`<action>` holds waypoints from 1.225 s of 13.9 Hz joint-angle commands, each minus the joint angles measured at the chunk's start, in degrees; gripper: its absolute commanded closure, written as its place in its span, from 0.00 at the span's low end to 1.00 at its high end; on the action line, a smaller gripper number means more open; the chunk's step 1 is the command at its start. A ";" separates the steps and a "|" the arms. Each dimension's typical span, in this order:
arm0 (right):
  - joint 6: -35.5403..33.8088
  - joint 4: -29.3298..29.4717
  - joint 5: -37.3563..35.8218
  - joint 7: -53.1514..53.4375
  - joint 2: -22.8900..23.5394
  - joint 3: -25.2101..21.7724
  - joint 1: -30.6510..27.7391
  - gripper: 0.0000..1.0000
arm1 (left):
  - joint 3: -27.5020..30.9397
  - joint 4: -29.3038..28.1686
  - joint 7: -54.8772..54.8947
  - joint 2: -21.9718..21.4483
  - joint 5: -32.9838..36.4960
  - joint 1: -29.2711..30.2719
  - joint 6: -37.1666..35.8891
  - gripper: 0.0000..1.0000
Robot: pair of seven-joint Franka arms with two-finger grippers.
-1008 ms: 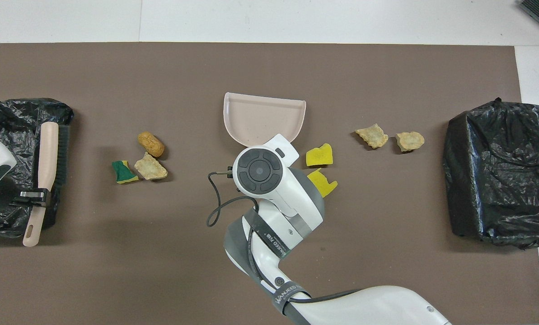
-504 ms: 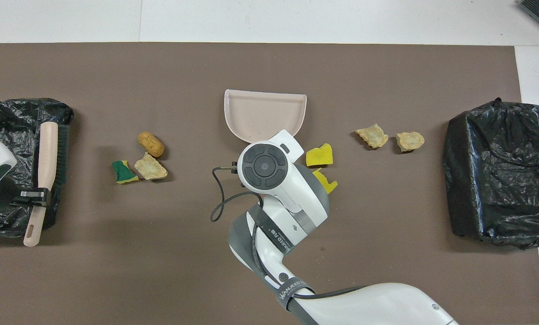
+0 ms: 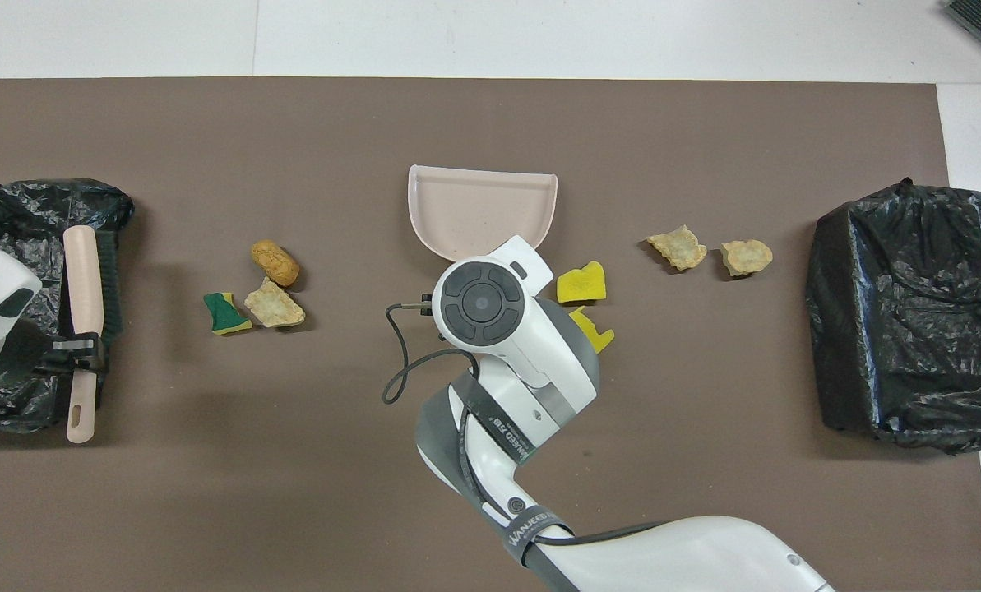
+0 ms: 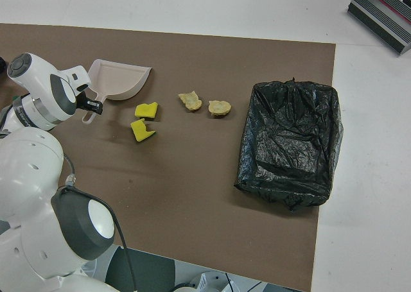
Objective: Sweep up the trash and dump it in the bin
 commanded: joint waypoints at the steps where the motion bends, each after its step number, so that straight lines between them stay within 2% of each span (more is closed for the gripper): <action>1: -0.96 0.15 -0.82 -0.44 -1.13 0.04 -0.54 0.71 | -0.50 -1.90 -2.34 -0.23 0.59 -0.21 2.22 1.00; 3: -1.14 0.15 -0.91 -0.44 -1.39 -0.04 -0.46 1.00 | -0.50 -2.08 -2.44 0.04 0.51 -0.30 2.93 1.00; 5: -2.53 0.06 -0.82 -3.23 -3.05 -0.05 -1.33 1.00 | -0.50 -2.08 -2.35 0.04 0.51 -0.30 2.93 1.00; 6: -4.90 -0.03 -0.65 -8.21 -4.37 -0.05 -2.47 1.00 | -0.50 -2.08 -2.35 0.04 0.51 -0.30 2.93 1.00; 9: -14.12 -0.46 0.23 -34.64 -8.59 0.04 -6.25 1.00 | -0.58 -3.13 -2.43 0.21 0.51 -0.38 3.19 1.00; 12: -20.19 -1.17 0.23 -51.54 -10.18 0.04 -8.45 1.00 | -0.58 -3.67 -2.35 0.39 0.42 -1.44 4.51 1.00; 17: -21.35 -3.71 0.23 -79.05 -11.67 0.04 -9.42 1.00 | -0.67 -7.17 -3.84 0.92 -0.02 -4.07 8.81 1.00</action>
